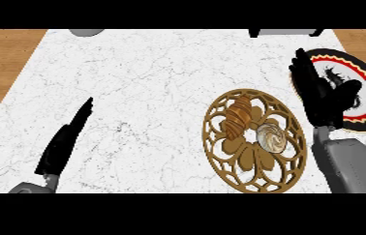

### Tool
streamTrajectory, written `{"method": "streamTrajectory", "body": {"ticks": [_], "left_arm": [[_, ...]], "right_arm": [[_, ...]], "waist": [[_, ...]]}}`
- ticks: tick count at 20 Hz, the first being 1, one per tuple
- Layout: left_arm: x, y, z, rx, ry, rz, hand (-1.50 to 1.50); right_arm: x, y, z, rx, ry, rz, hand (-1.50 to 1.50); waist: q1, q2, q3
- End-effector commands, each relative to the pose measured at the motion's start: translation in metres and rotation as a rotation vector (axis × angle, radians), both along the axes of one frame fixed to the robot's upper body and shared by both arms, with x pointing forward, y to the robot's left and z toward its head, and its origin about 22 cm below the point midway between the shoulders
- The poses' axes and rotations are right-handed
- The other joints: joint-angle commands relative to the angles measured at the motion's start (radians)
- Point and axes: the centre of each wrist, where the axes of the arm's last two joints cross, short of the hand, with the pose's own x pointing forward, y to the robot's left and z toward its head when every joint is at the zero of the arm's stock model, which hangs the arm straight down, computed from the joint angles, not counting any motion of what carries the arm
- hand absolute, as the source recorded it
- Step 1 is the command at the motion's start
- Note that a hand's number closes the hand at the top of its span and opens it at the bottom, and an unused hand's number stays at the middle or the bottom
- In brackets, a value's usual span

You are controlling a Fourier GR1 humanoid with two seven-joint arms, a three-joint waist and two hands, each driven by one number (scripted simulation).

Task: Pick the cupcake from the placemat and place it in the plate

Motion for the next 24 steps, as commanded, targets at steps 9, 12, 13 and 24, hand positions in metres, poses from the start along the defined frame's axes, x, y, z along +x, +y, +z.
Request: {"method": "streamTrajectory", "body": {"ticks": [9, 12, 13, 24], "left_arm": [[0.0, -0.058, -0.02, -0.39, 0.238, 0.1, 0.0], [-0.014, -0.071, -0.031, -0.4, 0.263, 0.119, 0.0], [0.004, -0.064, -0.011, -0.406, 0.257, 0.122, 0.0], [-0.006, -0.053, -0.021, -0.39, 0.269, 0.164, 0.0]], "right_arm": [[0.041, -0.073, 0.078, -0.244, -0.367, 0.276, 1.5], [0.032, -0.094, 0.028, -0.073, -0.427, 0.283, -1.5], [0.044, -0.098, 0.029, -0.033, -0.436, 0.305, -1.5], [0.041, -0.142, 0.077, -0.453, -0.272, 0.671, -1.5]], "waist": [[0.032, 0.046, -0.035], [0.015, 0.036, -0.035], [0.027, 0.039, -0.035], [0.002, 0.028, -0.039]]}}
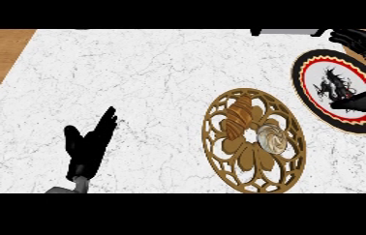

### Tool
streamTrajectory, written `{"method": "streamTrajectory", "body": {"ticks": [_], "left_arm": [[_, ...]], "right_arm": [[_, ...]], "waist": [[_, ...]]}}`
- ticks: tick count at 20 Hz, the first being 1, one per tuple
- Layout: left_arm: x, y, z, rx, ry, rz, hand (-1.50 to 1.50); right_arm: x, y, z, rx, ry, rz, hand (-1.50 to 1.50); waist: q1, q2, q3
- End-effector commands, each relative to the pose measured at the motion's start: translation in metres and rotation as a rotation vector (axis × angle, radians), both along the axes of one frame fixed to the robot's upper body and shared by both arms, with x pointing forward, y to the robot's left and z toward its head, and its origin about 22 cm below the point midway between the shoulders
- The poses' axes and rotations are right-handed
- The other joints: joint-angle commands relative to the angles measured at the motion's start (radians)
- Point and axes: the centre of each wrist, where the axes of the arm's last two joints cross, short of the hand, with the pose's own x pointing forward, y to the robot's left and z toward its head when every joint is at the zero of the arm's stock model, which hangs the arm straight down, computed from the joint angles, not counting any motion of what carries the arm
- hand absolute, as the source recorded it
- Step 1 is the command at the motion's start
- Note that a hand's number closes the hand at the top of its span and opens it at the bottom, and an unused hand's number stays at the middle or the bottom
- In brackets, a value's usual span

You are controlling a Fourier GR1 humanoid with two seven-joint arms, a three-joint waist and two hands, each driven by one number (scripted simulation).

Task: Pick the cupcake from the placemat and place it in the plate

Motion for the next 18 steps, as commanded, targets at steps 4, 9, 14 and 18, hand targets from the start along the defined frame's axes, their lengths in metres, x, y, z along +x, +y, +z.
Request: {"method": "streamTrajectory", "body": {"ticks": [4, 9, 14, 18], "left_arm": [[-0.004, 0.007, 0.001, -0.006, 0.023, 0.02, 0.0], [0.004, 0.007, 0.004, 0.007, 0.025, 0.034, 0.0], [-0.003, -0.003, -0.016, -0.007, 0.042, 0.021, 0.0], [0.002, -0.001, 0.014, -0.004, 0.021, 0.018, 0.0]], "right_arm": [[-0.008, 0.006, 0.036, -0.419, 0.084, 0.206, -1.5], [-0.008, 0.046, 0.016, -0.545, 0.065, 0.197, -1.5], [-0.027, 0.071, 0.008, -0.598, 0.081, 0.21, -1.5], [-0.037, 0.087, 0.001, -0.652, 0.08, 0.163, -1.5]], "waist": [[-0.012, -0.006, -0.004], [-0.016, -0.004, -0.003], [-0.024, -0.005, -0.004], [-0.018, -0.005, -0.003]]}}
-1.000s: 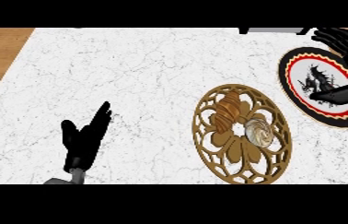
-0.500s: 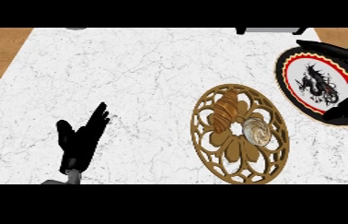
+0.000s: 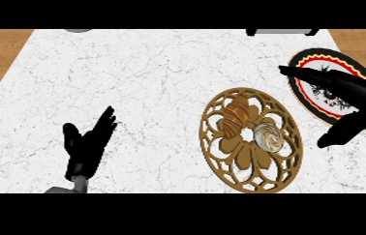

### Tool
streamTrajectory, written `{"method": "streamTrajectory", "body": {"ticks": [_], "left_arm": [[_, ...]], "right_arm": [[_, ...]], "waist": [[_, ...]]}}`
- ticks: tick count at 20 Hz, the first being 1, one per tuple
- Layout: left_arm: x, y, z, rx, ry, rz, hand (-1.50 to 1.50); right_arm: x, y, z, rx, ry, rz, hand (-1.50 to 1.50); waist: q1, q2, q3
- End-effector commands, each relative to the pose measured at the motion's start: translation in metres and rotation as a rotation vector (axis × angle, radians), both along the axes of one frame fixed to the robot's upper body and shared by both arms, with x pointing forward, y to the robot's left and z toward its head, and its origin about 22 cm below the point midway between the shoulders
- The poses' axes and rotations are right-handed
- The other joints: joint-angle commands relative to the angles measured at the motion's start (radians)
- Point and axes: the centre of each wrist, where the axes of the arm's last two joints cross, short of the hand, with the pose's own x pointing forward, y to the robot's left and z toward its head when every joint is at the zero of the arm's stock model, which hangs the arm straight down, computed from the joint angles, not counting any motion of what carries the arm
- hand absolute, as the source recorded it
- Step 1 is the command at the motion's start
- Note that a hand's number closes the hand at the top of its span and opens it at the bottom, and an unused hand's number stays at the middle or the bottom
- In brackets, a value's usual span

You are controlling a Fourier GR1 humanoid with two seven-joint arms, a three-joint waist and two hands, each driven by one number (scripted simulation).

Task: Pick the cupcake from the placemat and place it in the plate

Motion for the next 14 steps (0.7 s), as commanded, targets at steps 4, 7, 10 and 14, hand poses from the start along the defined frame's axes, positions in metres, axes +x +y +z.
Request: {"method": "streamTrajectory", "body": {"ticks": [4, 7, 10, 14], "left_arm": [[0.001, 0.014, -0.007, -0.024, 0.025, 0.0, 0.0], [-0.011, 0.001, -0.001, 0.018, 0.021, 0.025, 0.0], [-0.003, 0.006, 0.008, 0.0, 0.014, 0.01, 0.0], [-0.004, -0.006, 0.005, 0.0, -0.008, 0.004, 0.0]], "right_arm": [[-0.019, 0.016, -0.019, -0.118, 0.037, -0.019, -1.5], [-0.042, 0.022, -0.02, -0.124, 0.074, 0.001, -1.5], [-0.031, 0.038, -0.031, -0.134, 0.08, 0.011, -1.5], [-0.046, 0.041, -0.036, -0.117, 0.094, 0.011, -1.5]], "waist": [[0.001, 0.004, -0.003], [-0.002, 0.002, -0.003], [0.005, 0.004, -0.002], [0.002, 0.003, -0.002]]}}
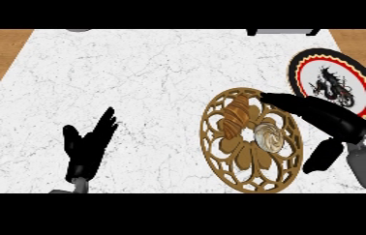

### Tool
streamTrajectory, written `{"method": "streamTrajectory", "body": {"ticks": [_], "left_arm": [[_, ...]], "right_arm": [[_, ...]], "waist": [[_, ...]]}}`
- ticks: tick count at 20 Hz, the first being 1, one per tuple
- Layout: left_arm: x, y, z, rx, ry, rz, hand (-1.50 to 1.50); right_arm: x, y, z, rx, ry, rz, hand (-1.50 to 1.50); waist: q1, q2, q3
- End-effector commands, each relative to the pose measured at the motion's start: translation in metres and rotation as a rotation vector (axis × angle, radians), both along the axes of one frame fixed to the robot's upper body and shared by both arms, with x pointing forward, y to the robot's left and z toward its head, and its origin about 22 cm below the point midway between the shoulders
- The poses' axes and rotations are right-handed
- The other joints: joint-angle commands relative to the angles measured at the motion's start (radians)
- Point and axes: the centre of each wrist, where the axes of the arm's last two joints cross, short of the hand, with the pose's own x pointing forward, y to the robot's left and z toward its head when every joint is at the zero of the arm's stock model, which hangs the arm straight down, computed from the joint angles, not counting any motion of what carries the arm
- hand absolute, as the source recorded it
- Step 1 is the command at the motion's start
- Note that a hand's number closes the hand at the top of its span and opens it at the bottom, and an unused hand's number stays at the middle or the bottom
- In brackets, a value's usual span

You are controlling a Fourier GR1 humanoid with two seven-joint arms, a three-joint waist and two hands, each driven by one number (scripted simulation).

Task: Pick the cupcake from the placemat and place it in the plate

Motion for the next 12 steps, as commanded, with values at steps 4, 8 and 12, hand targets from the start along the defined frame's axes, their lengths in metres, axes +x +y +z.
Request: {"method": "streamTrajectory", "body": {"ticks": [4, 8, 12], "left_arm": [[0.008, 0.009, -0.001, 0.003, 0.021, -0.006, 0.0], [0.0, -0.002, -0.002, -0.004, 0.009, -0.018, 0.0], [0.01, -0.014, 0.013, -0.008, 0.014, -0.005, 0.0]], "right_arm": [[-0.012, 0.016, -0.005, -0.077, -0.056, -0.021, -1.5], [0.004, 0.011, -0.028, -0.123, -0.084, -0.038, -1.5], [-0.004, 0.021, -0.026, -0.131, -0.071, -0.052, -1.5]], "waist": [[-0.002, 0.001, -0.002], [0.004, 0.003, -0.001], [0.001, 0.002, -0.001]]}}
